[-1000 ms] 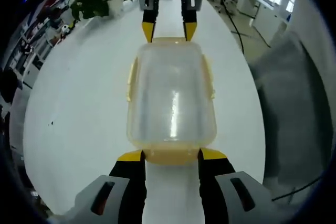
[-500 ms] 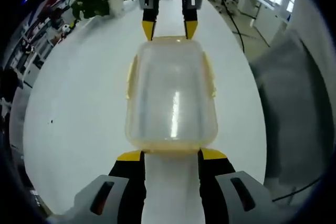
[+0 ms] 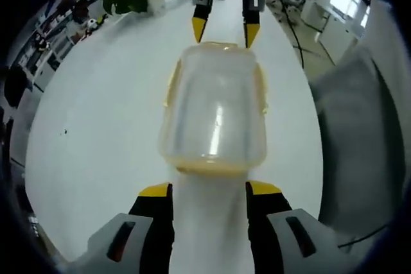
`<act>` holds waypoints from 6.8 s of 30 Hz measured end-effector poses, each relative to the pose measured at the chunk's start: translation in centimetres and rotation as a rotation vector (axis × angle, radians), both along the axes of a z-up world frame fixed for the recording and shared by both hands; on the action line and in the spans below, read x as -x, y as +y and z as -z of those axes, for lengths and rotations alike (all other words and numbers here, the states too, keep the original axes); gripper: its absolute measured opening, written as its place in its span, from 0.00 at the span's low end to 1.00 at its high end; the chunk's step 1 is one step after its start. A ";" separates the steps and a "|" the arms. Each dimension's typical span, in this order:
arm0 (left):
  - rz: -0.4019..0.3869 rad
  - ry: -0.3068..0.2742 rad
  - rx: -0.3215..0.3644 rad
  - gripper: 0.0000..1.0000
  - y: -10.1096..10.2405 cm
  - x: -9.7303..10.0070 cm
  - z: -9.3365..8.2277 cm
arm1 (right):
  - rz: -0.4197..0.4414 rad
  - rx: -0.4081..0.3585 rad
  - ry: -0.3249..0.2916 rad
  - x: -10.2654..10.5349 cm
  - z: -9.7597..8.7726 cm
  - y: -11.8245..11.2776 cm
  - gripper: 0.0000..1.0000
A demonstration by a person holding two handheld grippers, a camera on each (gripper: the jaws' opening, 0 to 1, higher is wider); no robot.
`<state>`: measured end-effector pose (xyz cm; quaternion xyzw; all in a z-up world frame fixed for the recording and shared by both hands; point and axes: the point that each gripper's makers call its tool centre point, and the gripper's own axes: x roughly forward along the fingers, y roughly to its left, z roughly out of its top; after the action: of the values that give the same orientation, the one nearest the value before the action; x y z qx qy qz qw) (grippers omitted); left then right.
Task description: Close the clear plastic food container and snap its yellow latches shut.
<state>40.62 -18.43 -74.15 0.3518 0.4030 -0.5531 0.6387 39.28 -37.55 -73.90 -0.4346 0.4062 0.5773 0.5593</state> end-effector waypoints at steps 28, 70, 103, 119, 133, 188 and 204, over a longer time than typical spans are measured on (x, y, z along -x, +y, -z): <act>-0.518 0.160 0.263 0.56 -1.6 -0.1 -3.1 | 0.436 -0.116 -0.042 0.0 -2.6 0.5 0.43; -0.859 0.238 0.344 0.46 -3.3 0.0 -1.0 | 1.020 -0.342 0.147 -1.4 -0.7 3.1 0.34; -0.892 0.271 0.334 0.34 -3.2 -0.1 -0.3 | 1.140 -0.342 0.316 -1.1 0.2 4.2 0.37; -0.768 0.203 0.403 0.36 -2.6 0.0 -0.9 | 1.023 -0.343 0.224 -1.0 -0.3 3.9 0.41; -0.259 -0.023 0.406 0.35 -3.8 0.8 -4.6 | 0.581 -0.405 -0.020 -2.0 -4.1 3.9 0.37; 0.130 -0.308 0.184 0.48 -10.1 2.7 -0.7 | 0.018 -0.126 0.253 -2.7 -0.1 10.3 0.52; 0.050 -0.335 0.127 0.46 -10.2 2.1 -0.1 | 0.009 -0.036 0.308 -2.4 0.3 10.5 0.49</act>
<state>38.49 -28.68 -74.05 0.4079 0.2462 -0.5268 0.7039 41.72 -27.03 -74.24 -0.3291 0.4787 0.6420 0.5004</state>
